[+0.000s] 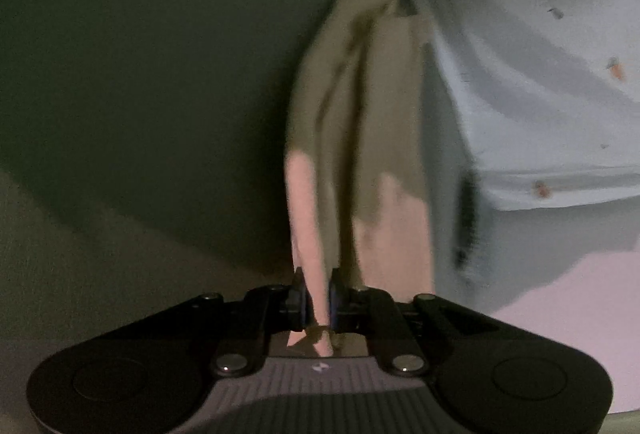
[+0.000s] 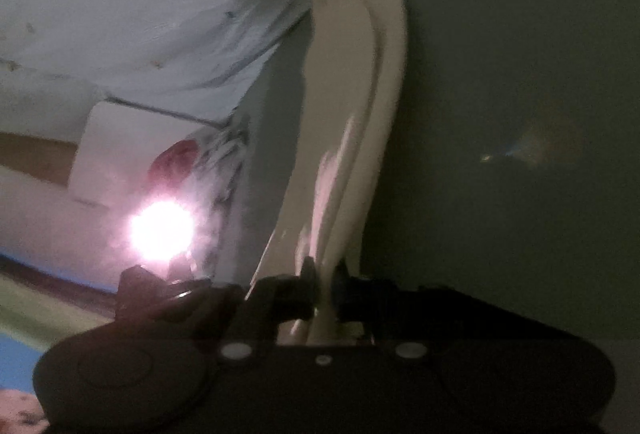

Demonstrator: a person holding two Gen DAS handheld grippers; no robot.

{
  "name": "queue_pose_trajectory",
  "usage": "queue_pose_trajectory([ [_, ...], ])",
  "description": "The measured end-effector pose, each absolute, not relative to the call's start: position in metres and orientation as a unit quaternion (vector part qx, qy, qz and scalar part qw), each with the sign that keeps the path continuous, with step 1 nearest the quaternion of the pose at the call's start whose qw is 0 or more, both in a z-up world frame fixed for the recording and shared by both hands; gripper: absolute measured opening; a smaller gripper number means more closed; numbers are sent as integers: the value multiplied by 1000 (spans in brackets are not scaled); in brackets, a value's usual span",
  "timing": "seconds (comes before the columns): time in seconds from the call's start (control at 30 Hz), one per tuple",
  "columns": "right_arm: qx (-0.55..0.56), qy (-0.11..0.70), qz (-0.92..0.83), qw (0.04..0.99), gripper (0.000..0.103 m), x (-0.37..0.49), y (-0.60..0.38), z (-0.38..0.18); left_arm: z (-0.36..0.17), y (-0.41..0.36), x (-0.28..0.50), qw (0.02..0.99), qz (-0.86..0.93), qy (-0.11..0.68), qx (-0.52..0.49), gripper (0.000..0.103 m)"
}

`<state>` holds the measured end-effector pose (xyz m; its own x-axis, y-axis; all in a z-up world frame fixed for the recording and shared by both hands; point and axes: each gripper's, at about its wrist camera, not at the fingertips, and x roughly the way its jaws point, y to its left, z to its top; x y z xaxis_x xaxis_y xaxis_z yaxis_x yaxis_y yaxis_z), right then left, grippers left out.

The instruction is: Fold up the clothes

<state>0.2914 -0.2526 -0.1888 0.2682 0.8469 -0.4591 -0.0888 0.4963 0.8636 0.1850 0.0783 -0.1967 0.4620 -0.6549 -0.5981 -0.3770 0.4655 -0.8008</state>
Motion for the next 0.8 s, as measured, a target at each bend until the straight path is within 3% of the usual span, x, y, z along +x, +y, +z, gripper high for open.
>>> queue_pose_trajectory([
  [0.2, 414, 535, 353, 646, 9, 257, -277, -180, -187, 77, 127, 628, -102, 498, -589, 10],
  [0.37, 472, 531, 341, 615, 9, 266, -284, -185, -205, 83, 126, 572, -96, 456, -675, 10],
  [0.8, 573, 427, 305, 629, 9, 404, -275, -172, -166, 116, 295, 607, -142, 376, -686, 11],
])
